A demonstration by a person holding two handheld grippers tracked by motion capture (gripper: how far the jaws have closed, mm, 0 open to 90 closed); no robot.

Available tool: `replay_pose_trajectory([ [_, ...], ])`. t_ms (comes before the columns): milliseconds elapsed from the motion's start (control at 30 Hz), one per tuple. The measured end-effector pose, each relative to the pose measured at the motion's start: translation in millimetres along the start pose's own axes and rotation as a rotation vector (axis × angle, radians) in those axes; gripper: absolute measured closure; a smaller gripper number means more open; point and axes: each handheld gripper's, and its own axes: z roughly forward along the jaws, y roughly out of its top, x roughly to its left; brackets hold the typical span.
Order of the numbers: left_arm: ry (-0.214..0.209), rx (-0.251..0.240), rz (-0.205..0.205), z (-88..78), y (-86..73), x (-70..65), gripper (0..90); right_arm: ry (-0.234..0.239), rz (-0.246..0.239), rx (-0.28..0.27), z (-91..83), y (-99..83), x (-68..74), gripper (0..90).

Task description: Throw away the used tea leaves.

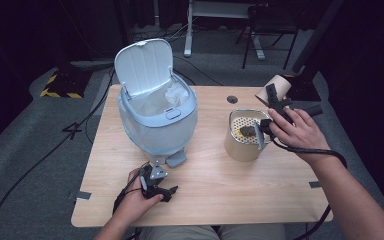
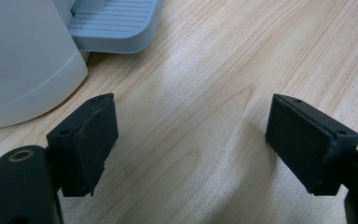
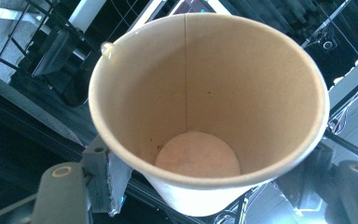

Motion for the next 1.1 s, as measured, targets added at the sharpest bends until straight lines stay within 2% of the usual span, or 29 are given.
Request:
replay_pose_trajectory([
  [67,0.002,-0.002,0.0,0.1,-0.2,-0.2,17.5,0.002,0.003,-0.002,0.2,-0.2,-0.5,29.9],
  [100,-0.002,-0.001,0.002,-0.2,-0.2,0.0,17.4,0.017,0.034,-0.007,1.4,-1.5,-1.2,29.7],
  [133,-0.002,-0.001,0.002,-0.2,-0.2,0.0,17.4,0.017,0.034,-0.007,1.4,-1.5,-1.2,29.7],
  [167,-0.002,0.0,0.001,-0.3,-0.3,0.0,17.4,0.071,0.142,-0.044,4.0,-6.1,-2.3,29.5],
  [200,-0.002,0.0,0.001,-0.3,-0.3,0.0,17.4,0.071,0.142,-0.044,4.0,-6.1,-2.3,29.5],
  [233,-0.002,0.0,0.001,-0.2,-0.2,0.1,17.4,0.151,0.302,-0.069,6.7,-13.0,-2.5,29.5],
  [267,-0.002,0.0,0.001,-0.2,-0.2,0.1,17.4,0.151,0.302,-0.069,6.7,-13.0,-2.5,29.5],
  [333,-0.003,0.0,0.002,-0.2,-0.2,0.1,17.4,0.258,0.5,-0.116,10.2,-20.4,-2.0,29.3],
  [367,-0.005,0.001,0.003,-0.3,-0.2,0.3,17.1,0.348,0.637,-0.162,14.6,-26.9,-1.8,29.3],
  [400,-0.005,0.001,0.003,-0.3,-0.2,0.3,17.1,0.348,0.637,-0.162,14.6,-26.9,-1.8,29.3],
  [433,-0.006,0.001,0.004,-0.2,-0.2,0.5,17.1,0.396,0.721,-0.178,16.2,-29.6,-0.4,29.2],
  [467,-0.007,0.001,0.005,-0.2,-0.2,0.6,17.1,0.451,0.841,-0.205,18.5,-33.3,1.2,29.2],
  [500,-0.007,0.001,0.005,-0.2,-0.2,0.6,17.1,0.524,1.009,-0.245,21.3,-38.3,4.2,29.1],
  [533,-0.007,0.001,0.006,-0.2,-0.2,0.6,17.1,0.524,1.009,-0.245,21.3,-38.3,4.2,29.1],
  [633,-0.008,0.0,0.006,-0.6,-0.9,0.1,17.1,0.687,1.306,-0.292,24.6,-44.0,10.7,29.1],
  [700,-0.01,-0.001,0.006,-0.9,-1.2,0.2,17.1,0.775,1.464,-0.305,26.6,-48.1,14.5,29.1],
  [733,-0.01,0.0,0.007,-0.8,-1.0,0.3,17.1,0.835,1.6,-0.328,28.5,-52.7,18.3,29.0],
  [767,-0.012,0.001,0.009,-0.4,-0.3,1.4,17.1,0.864,1.66,-0.338,29.2,-54.6,20.0,29.0],
  [800,-0.012,0.001,0.009,-0.4,-0.3,1.4,17.1,0.881,1.71,-0.351,30.0,-56.6,21.8,29.1],
  [833,-0.016,0.0,0.003,-0.2,-0.1,2.2,17.1,0.881,1.71,-0.351,30.0,-56.6,21.8,29.1],
  [867,-0.019,-0.004,0.0,-0.3,0.2,3.9,17.1,0.926,1.8,-0.381,31.5,-60.1,25.8,29.0],
  [900,-0.021,-0.004,-0.006,-0.4,0.1,3.8,17.2,0.944,1.834,-0.398,32.5,-61.9,27.9,29.0],
  [933,-0.021,-0.004,-0.006,-0.4,0.1,3.8,17.1,0.944,1.834,-0.398,32.5,-61.9,27.9,29.0],
  [967,-0.018,-0.006,-0.006,-0.1,0.1,3.7,17.1,0.959,1.866,-0.408,33.0,-63.4,29.6,28.9],
  [1033,-0.02,-0.004,-0.003,0.6,0.6,3.6,17.1,0.968,1.9,-0.423,33.3,-66.5,31.8,28.7],
  [1100,-0.012,0.0,0.009,2.0,1.9,3.5,17.0,0.94,1.873,-0.418,31.3,-69.4,31.5,28.5],
])
